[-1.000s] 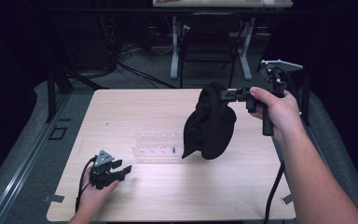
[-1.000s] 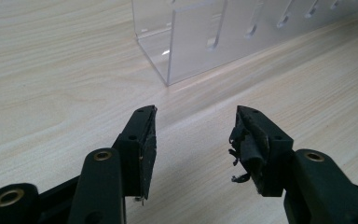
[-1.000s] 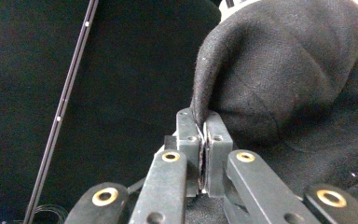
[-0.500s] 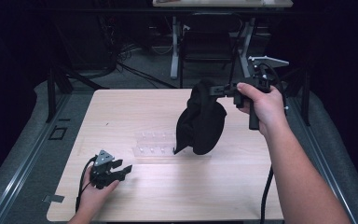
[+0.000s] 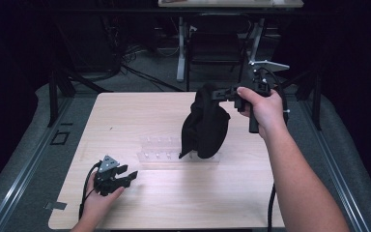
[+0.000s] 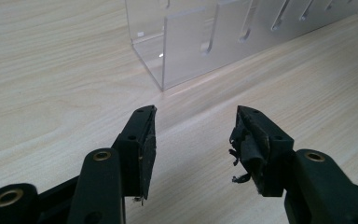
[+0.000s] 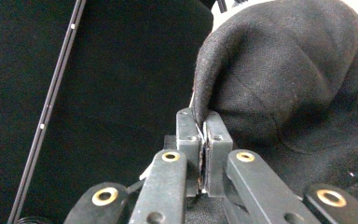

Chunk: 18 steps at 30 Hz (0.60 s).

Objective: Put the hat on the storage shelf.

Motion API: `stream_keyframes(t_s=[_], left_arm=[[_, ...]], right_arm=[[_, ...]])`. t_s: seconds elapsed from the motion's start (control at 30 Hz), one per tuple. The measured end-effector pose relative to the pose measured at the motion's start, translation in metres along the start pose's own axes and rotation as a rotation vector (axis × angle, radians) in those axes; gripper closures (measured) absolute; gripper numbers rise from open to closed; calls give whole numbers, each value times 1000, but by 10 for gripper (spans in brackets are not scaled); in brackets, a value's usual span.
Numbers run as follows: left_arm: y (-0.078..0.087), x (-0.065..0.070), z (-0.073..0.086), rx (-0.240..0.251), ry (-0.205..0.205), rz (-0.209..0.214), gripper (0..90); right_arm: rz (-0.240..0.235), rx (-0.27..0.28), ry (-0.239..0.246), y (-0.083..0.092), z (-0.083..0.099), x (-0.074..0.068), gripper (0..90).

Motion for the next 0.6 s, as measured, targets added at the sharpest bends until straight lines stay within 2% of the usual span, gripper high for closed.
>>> stream_keyframes(t_s=[0.23,0.6], left_arm=[[1,7,-2,-2,-26,12,489],[4,22,-17,44,-40,51,483]], right_arm=[[21,-12,-3,-7,0,3,880],[-13,-12,-13,-19,3,5,879]])
Point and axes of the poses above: each handheld gripper's, and its own axes: y roughly backward along the jaws, z roughly out of its underside, x roughly to its right, the point moved 1 cm from there along -y, roughly forward along the jaws, and after that the axes turned 11 degrees about -z, right-handed, at the moved point
